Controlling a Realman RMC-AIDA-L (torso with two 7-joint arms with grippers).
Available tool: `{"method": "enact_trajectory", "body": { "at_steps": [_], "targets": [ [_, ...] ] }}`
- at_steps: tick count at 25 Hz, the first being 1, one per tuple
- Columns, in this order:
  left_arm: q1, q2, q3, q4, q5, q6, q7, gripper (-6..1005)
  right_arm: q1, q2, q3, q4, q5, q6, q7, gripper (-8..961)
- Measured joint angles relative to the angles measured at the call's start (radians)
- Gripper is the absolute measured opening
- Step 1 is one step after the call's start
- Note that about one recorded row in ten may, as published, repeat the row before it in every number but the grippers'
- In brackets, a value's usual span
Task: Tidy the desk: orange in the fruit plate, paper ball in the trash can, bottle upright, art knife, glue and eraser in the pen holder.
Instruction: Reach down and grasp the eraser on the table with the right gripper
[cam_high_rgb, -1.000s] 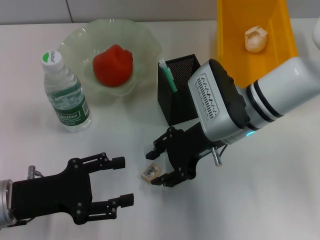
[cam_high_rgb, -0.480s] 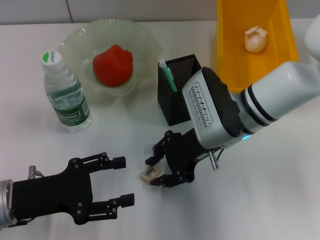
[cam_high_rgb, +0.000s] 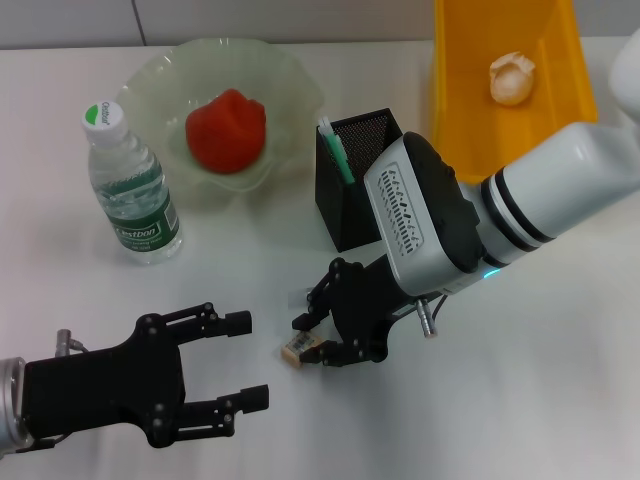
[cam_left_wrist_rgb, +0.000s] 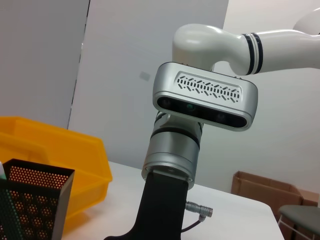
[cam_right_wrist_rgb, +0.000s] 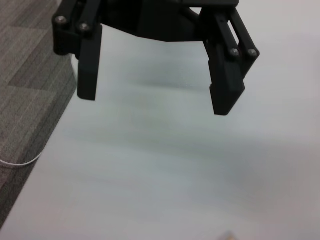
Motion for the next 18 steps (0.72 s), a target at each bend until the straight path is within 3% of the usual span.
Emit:
{"method": "enact_trajectory", "body": {
  "at_steps": [18],
  "targets": [
    [0.002, 0.000, 0.000, 0.000, 0.003, 0.007, 0.002, 783, -0.008, 0.000, -0.039, -0.039, 0.034, -0.003, -0.021, 332]
  ]
}}
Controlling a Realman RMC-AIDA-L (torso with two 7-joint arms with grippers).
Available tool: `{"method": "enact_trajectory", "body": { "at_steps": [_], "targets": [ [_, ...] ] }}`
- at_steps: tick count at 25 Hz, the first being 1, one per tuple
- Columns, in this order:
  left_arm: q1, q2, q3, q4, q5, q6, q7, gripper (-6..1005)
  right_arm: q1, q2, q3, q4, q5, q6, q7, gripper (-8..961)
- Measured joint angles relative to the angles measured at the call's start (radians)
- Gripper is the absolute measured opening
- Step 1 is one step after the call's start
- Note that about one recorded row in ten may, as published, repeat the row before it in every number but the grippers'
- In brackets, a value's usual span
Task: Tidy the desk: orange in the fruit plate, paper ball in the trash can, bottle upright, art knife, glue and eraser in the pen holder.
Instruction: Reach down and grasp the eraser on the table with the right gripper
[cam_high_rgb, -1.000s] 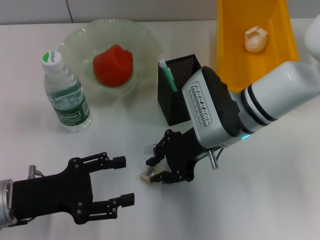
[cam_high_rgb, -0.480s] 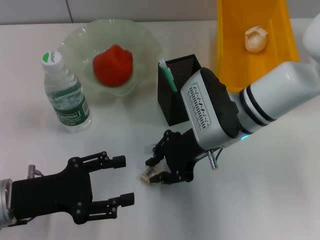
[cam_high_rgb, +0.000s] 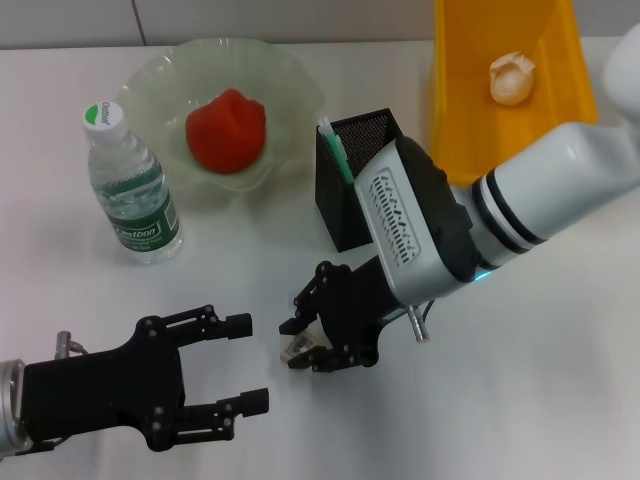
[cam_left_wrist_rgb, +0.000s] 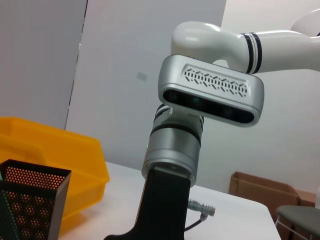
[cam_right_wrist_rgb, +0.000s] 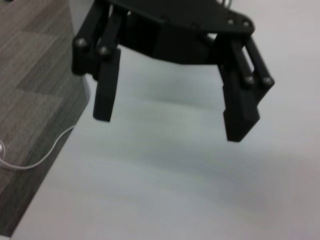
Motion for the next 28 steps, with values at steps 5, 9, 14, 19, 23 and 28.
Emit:
{"method": "enact_trajectory", "body": {
  "at_steps": [5, 9, 14, 19, 23, 28],
  "targets": [
    [0.000, 0.000, 0.000, 0.000, 0.000, 0.005, 0.000, 783, 0.005, 0.000, -0.020, 0.000, -0.003, 0.005, 0.000, 332],
    [0.000, 0.000, 0.001, 0.000, 0.000, 0.006, 0.001, 783, 0.006, 0.000, -0.028, 0.000, -0.004, 0.015, -0.001, 332],
    [0.003, 0.000, 0.002, 0.000, 0.000, 0.009, 0.001, 783, 0.007, 0.000, -0.065, 0.001, -0.004, 0.055, 0.000, 333],
    [0.006, 0.000, 0.001, 0.000, 0.000, 0.015, 0.004, 783, 0.006, 0.000, -0.075, 0.000, -0.005, 0.062, 0.007, 333],
    [0.010, 0.000, -0.001, 0.000, -0.001, 0.023, 0.008, 783, 0.006, 0.000, -0.076, 0.000, -0.005, 0.061, 0.021, 333],
    [0.012, 0.000, -0.001, 0.001, -0.002, 0.024, 0.008, 783, 0.003, 0.000, -0.068, -0.013, -0.002, 0.052, 0.024, 333]
  ]
}}
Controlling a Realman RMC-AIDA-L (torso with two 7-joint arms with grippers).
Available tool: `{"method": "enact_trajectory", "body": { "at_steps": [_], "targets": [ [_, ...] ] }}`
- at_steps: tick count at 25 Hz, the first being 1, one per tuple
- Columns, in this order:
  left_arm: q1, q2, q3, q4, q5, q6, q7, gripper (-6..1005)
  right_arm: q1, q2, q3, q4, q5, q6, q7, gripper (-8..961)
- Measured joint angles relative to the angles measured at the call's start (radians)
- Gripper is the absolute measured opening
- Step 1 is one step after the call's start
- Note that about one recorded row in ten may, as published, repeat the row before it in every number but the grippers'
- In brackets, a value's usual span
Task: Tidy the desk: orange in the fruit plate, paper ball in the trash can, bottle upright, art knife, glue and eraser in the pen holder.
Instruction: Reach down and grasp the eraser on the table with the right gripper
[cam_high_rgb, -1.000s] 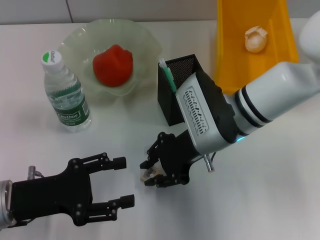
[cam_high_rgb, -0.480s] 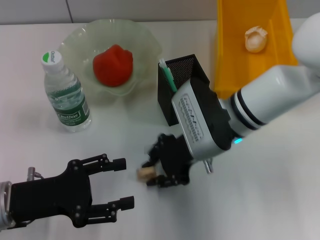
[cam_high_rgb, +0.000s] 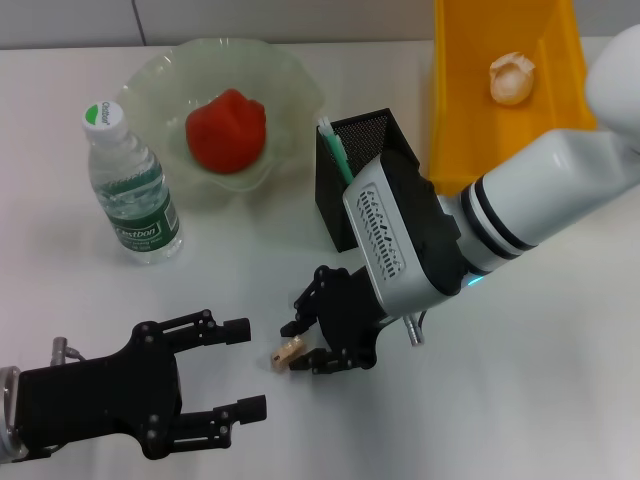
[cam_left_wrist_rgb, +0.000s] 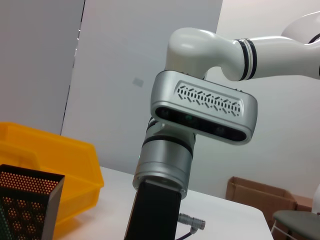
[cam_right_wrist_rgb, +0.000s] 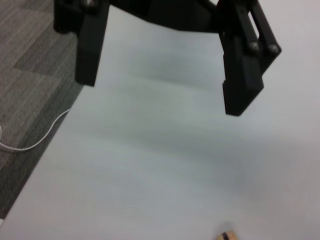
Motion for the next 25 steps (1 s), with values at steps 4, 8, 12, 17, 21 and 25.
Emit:
{"method": "enact_trajectory", "body": {
  "at_steps": [4, 8, 12, 17, 21, 25],
  "targets": [
    [0.000, 0.000, 0.000, 0.001, 0.000, 0.000, 0.000, 783, -0.013, -0.002, 0.002, -0.024, 0.004, -0.006, 0.005, 333],
    [0.001, 0.000, 0.000, 0.001, -0.002, 0.001, -0.002, 783, -0.013, -0.003, 0.002, -0.028, 0.001, -0.007, 0.012, 332],
    [0.001, 0.000, -0.001, 0.001, -0.004, 0.002, -0.005, 783, -0.013, -0.003, -0.001, -0.027, 0.000, -0.007, 0.012, 332],
    [0.001, 0.000, -0.001, 0.001, -0.004, 0.002, -0.009, 783, -0.013, -0.003, -0.005, -0.023, 0.002, 0.002, 0.011, 328],
    [0.001, 0.000, -0.002, 0.001, -0.004, 0.002, -0.010, 783, -0.013, -0.002, -0.005, -0.021, 0.004, 0.002, 0.009, 310],
    [0.001, 0.000, -0.002, 0.001, -0.004, 0.002, -0.010, 783, -0.014, -0.002, -0.001, -0.020, 0.004, 0.003, 0.009, 211]
  ]
}}
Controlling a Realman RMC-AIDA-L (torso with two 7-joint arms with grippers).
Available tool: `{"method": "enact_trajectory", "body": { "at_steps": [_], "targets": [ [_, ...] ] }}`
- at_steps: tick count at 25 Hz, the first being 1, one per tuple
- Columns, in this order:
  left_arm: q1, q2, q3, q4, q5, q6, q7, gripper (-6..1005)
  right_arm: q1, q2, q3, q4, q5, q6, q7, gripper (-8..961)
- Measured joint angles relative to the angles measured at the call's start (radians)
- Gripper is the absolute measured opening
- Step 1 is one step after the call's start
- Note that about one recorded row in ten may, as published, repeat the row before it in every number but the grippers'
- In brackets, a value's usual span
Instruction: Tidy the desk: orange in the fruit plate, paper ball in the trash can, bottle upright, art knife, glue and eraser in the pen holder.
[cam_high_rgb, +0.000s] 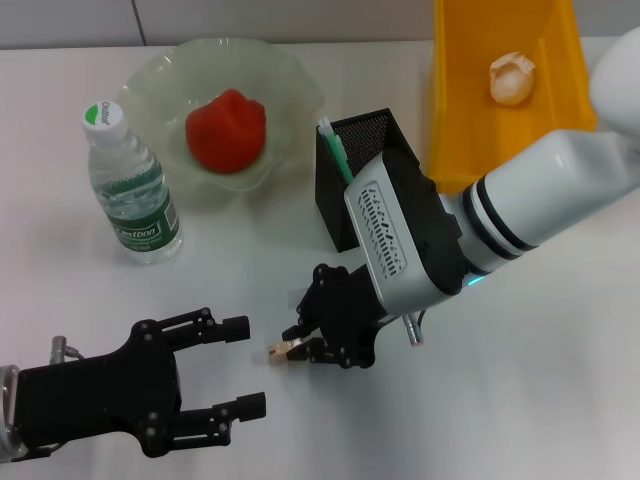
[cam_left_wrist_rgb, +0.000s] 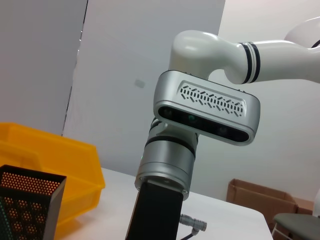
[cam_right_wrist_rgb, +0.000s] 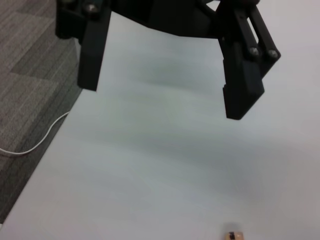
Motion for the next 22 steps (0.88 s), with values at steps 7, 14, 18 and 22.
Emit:
{"method": "enact_trajectory", "body": {
  "at_steps": [7, 14, 18, 22],
  "targets": [
    [0.000, 0.000, 0.000, 0.000, 0.000, 0.000, 0.000, 783, -0.011, -0.004, 0.033, -0.004, 0.001, -0.020, 0.001, 112],
    [-0.001, 0.000, -0.002, 0.000, 0.000, -0.003, 0.000, 783, -0.068, -0.009, 0.280, -0.017, 0.002, -0.173, -0.034, 112],
    [-0.002, 0.002, -0.009, 0.000, -0.002, -0.004, 0.000, 783, -0.133, -0.010, 0.435, -0.022, 0.002, -0.269, -0.083, 112],
    [-0.004, 0.001, -0.023, 0.000, -0.003, -0.004, 0.001, 783, -0.196, -0.009, 0.572, 0.000, 0.037, -0.353, -0.155, 111]
  ]
}}
